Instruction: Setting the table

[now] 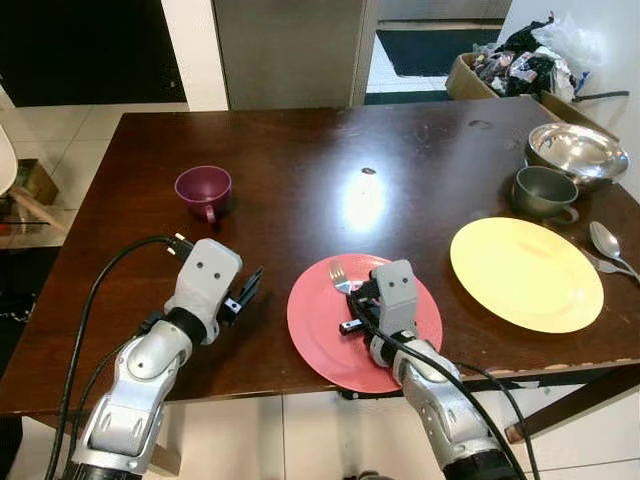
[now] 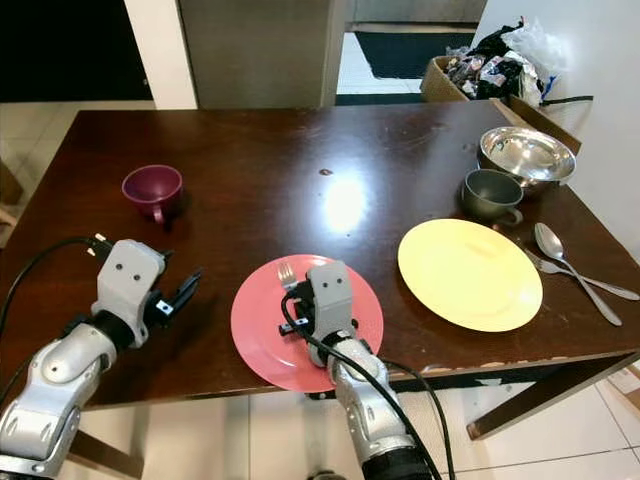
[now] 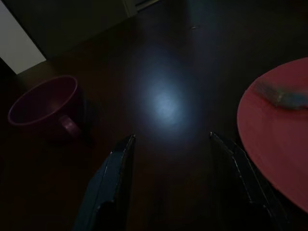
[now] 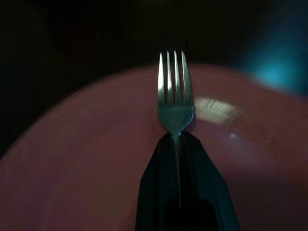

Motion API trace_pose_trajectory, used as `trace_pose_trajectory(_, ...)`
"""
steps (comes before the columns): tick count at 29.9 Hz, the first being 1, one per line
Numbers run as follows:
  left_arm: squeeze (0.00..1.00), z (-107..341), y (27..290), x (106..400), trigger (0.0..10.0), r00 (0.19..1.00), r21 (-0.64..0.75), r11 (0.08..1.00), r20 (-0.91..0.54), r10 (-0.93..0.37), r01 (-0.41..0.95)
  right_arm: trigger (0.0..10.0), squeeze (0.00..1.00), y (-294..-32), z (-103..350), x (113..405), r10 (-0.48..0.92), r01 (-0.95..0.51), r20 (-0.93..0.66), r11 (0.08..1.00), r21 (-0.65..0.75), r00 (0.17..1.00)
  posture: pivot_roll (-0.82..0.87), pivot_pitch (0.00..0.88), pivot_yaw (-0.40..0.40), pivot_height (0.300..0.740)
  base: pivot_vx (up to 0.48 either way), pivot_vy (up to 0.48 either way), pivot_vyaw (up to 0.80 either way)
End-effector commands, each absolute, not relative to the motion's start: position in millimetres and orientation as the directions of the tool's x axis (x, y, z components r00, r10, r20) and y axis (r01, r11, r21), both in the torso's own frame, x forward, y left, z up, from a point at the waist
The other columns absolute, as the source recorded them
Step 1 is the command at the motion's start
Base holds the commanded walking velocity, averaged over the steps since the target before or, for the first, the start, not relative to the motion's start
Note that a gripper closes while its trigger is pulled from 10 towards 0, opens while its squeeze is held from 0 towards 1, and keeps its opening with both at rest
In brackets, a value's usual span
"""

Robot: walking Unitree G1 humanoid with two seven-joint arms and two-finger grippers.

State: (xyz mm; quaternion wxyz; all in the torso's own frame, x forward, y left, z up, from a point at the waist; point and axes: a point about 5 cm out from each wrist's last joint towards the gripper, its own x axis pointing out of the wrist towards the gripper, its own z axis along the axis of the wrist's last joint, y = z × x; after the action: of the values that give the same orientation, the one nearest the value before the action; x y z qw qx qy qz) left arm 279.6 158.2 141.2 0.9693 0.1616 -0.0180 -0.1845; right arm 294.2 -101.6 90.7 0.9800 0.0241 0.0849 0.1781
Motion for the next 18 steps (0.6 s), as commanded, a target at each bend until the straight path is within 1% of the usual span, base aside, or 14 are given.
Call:
trace_pose_trajectory(1, 0.0, 138, 158, 280, 10.0, 0.932, 0.312, 0.882, -0.04, -0.359, 0.353, 10.0, 0.0, -103, 117, 297, 0.362, -0.358, -0.032, 0.93, 0.083, 0.932, -0.07, 0.028, 0.054, 0.74, 0.0, 0.0, 0.0)
trace_pose_trajectory(2, 0.0, 138, 158, 280, 10.0, 0.933, 0.311, 0.883, -0.041, -0.357, 0.352, 10.0, 0.0, -105, 129, 298, 0.362, -0.363, 0.017, 0.929, 0.069, 0.932, -0.07, 0.028, 0.054, 0.74, 0.0, 0.0, 0.0)
trace_pose_trajectory(3, 0.0, 138, 158, 280, 10.0, 0.933, 0.311, 0.883, -0.041, -0.357, 0.352, 10.0, 0.0, -105, 129, 298, 0.362, -0.363, 0.017, 0.929, 0.069, 0.932, -0.07, 0.028, 0.054, 0.74, 0.0, 0.0, 0.0)
trace_pose_trajectory(5, 0.0, 138, 158, 281, 10.0, 0.934, 0.309, 0.884, -0.041, -0.356, 0.35, 10.0, 0.0, -105, 147, 299, 0.371, -0.375, 0.083, 0.926, 0.048, 0.925, -0.07, 0.028, 0.054, 0.74, 0.0, 0.0, 0.0)
trace_pose_trajectory(9, 0.0, 138, 157, 281, 10.0, 0.934, 0.305, 0.885, -0.042, -0.356, 0.351, 10.0, 0.0, -103, 160, 297, 0.386, -0.395, 0.13, 0.918, 0.047, 0.913, -0.07, 0.028, 0.054, 0.74, 0.0, 0.0, 0.0)
trace_pose_trajectory(14, 0.0, 137, 156, 281, 10.0, 0.933, 0.303, 0.885, -0.043, -0.357, 0.352, 10.0, 0.0, -100, 150, 292, 0.397, -0.406, 0.105, 0.911, 0.076, 0.912, -0.08, 0.033, 0.055, 0.74, 0.0, 0.0, 0.0)
trace_pose_trajectory(18, 0.0, 136, 156, 281, 10.0, 0.933, 0.303, 0.885, -0.047, -0.356, 0.353, 10.0, 0.0, -98, 135, 286, 0.41, -0.412, 0.038, 0.906, 0.096, 0.911, -0.07, 0.038, 0.056, 0.74, 0.0, 0.0, 0.0)
